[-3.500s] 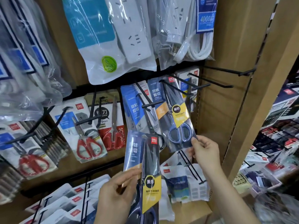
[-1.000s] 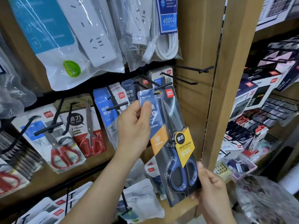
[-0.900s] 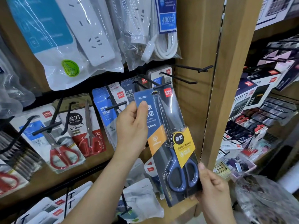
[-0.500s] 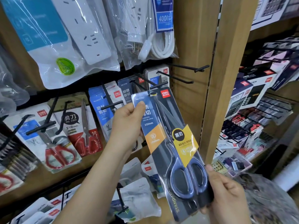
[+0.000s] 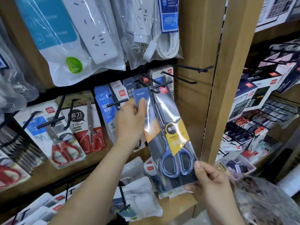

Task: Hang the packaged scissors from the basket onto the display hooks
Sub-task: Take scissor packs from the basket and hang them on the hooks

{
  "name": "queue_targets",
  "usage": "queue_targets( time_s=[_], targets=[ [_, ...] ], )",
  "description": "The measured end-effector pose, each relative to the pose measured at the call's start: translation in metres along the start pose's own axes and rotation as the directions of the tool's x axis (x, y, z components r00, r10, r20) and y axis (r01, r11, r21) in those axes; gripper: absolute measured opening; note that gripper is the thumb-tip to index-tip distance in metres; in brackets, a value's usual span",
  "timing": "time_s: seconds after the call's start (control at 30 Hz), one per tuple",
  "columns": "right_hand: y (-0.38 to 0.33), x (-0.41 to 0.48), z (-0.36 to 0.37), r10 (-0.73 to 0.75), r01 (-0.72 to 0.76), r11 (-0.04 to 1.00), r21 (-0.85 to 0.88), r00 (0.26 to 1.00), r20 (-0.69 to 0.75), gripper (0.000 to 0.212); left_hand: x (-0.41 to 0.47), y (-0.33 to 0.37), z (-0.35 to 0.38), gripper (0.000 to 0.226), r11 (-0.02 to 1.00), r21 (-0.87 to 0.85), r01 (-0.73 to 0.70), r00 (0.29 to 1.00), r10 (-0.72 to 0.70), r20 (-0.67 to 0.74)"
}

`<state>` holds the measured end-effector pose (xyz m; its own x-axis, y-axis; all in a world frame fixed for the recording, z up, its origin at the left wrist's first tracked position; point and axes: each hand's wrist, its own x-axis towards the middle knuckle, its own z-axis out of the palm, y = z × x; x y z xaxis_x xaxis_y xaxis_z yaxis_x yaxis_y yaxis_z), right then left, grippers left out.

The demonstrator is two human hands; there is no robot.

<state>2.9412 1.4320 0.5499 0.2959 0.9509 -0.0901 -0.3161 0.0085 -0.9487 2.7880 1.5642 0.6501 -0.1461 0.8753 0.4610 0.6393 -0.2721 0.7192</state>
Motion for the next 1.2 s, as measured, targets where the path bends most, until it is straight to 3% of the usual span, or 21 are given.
queue_targets(
  time_s=[0.07, 0.2, 0.33, 0.43, 0.67, 0.77, 0.87, 0.97, 1.07, 1.2],
  targets=[
    [0.016, 0.014, 0.003, 0.067, -0.067, 0.998, -0.008, 0.998, -0.001, 0.03, -0.002, -0.006, 0.003, 0.044, 0.997, -0.074, -0.006, 1.0, 0.007, 0.016],
    [0.026, 0.035, 0.015, 0.095, -0.094, 0.994, 0.05, 0.995, -0.011, 0.028, -0.012, -0.025, 0.003, 0.021, 0.951, -0.275, 0.144, 0.973, -0.085, 0.215],
    [0.02, 0.055, 0.034, 0.072, -0.071, 0.994, 0.08, 0.997, -0.006, 0.026, -0.023, -0.036, 0.002, 0.041, 0.948, -0.292, 0.13, 0.984, -0.089, 0.151],
    [0.014, 0.067, 0.046, 0.047, -0.042, 0.993, 0.107, 0.998, -0.048, 0.023, -0.013, -0.044, 0.005, 0.045, 0.97, -0.215, 0.112, 0.983, -0.077, 0.164],
    [0.012, 0.095, 0.063, 0.0, 0.004, 1.0, 0.03, 0.993, -0.115, 0.02, 0.008, -0.041, -0.003, 0.064, 0.989, 0.15, 0.005, 0.945, -0.054, 0.323],
    [0.027, 0.108, 0.069, 0.056, -0.049, 0.997, 0.051, 0.988, -0.141, 0.02, 0.012, -0.046, 0.002, 0.069, 0.923, 0.368, -0.109, 0.926, -0.039, 0.375],
    [0.04, 0.118, 0.076, 0.096, -0.091, 0.995, 0.04, 0.985, -0.146, 0.022, 0.015, -0.055, 0.005, 0.067, 0.838, 0.525, -0.146, 0.947, -0.036, 0.32],
    [0.044, 0.127, 0.077, 0.059, -0.07, 0.984, -0.163, 0.996, -0.071, 0.028, 0.01, -0.064, -0.005, 0.06, 0.811, 0.568, -0.143, 0.966, -0.009, 0.257],
    [0.044, 0.129, 0.069, 0.014, -0.045, 0.91, -0.413, 0.997, -0.078, 0.046, -0.002, -0.074, -0.019, 0.057, 0.826, 0.522, -0.214, 0.952, 0.058, 0.299],
    [0.035, 0.108, 0.061, 0.041, -0.06, 0.958, -0.279, 0.996, -0.075, 0.025, -0.019, -0.085, -0.027, 0.039, 0.925, 0.304, -0.227, 0.917, 0.099, 0.385]
  ],
)
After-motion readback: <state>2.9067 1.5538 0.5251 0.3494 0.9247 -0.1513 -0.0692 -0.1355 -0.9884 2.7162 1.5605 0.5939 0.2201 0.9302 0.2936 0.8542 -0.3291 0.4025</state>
